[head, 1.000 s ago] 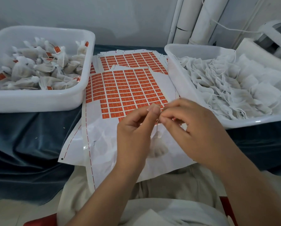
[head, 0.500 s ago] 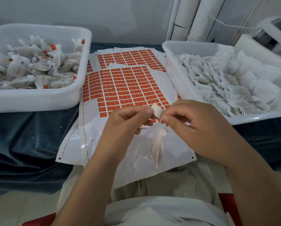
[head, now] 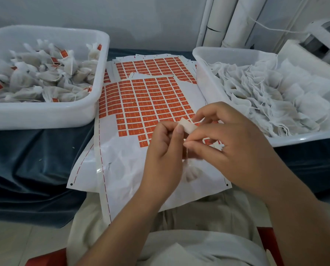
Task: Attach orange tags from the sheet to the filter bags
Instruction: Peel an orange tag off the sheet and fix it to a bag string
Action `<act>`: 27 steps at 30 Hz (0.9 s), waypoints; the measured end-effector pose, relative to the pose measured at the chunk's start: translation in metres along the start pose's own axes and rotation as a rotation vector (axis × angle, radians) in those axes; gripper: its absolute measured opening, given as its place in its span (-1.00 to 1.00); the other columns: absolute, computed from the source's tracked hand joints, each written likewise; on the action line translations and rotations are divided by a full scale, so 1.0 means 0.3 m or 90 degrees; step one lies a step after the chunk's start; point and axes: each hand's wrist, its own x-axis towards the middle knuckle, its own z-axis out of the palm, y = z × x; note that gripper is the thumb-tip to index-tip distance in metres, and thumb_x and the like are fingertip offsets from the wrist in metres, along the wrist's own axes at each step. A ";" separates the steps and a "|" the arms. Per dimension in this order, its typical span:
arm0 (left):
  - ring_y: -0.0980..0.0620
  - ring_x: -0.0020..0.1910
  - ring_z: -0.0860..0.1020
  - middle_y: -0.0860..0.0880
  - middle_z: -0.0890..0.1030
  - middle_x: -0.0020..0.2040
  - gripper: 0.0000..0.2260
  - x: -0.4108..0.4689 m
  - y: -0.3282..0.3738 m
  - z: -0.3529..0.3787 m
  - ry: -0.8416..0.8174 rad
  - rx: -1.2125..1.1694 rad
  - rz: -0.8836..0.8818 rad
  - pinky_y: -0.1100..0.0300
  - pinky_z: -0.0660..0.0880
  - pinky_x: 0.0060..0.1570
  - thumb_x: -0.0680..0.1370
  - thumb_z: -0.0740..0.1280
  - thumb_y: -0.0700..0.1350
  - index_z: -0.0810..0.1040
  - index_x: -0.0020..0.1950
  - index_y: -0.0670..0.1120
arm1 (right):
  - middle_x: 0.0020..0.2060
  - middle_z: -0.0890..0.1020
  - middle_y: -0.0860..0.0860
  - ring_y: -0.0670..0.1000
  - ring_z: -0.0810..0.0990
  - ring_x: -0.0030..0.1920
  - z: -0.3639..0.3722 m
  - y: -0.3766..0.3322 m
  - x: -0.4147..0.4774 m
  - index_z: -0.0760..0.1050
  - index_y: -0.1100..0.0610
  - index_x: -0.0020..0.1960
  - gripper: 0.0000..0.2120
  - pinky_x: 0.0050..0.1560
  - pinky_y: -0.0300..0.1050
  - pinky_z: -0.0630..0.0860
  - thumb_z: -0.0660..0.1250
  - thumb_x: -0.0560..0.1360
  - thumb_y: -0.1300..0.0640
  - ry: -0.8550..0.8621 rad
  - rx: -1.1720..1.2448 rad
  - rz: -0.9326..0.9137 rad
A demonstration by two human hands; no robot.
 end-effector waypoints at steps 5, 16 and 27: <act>0.10 -0.42 0.53 0.11 0.59 -0.27 -0.86 -0.003 0.001 0.015 0.028 0.048 0.020 0.33 0.46 -0.43 0.71 0.23 -0.03 0.52 0.03 -0.01 | 0.12 0.57 -0.10 -0.13 0.54 0.09 -0.006 0.001 0.005 0.72 0.00 -0.09 -0.75 -0.02 -0.42 0.43 0.38 0.54 -0.15 0.029 -0.056 -0.013; 0.12 -0.42 0.52 0.05 0.56 -0.35 -0.84 0.014 -0.010 -0.003 0.029 0.101 0.024 0.36 0.47 -0.39 0.69 0.29 -0.17 0.57 -0.07 -0.07 | -0.14 0.67 -0.15 -0.15 0.59 -0.08 -0.007 0.036 0.017 0.62 0.01 -0.06 -0.84 -0.10 -0.45 0.44 0.37 0.63 -0.03 0.012 -0.013 0.035; 0.07 -0.31 0.53 0.09 0.56 -0.30 -0.85 0.012 -0.004 0.002 0.030 0.098 0.038 0.28 0.51 -0.29 0.58 0.29 0.02 0.52 -0.19 0.08 | -0.23 0.65 -0.16 -0.11 0.63 -0.14 0.005 0.060 0.027 0.57 -0.02 -0.06 -0.82 -0.12 -0.27 0.51 0.31 0.61 -0.10 -0.024 0.048 0.087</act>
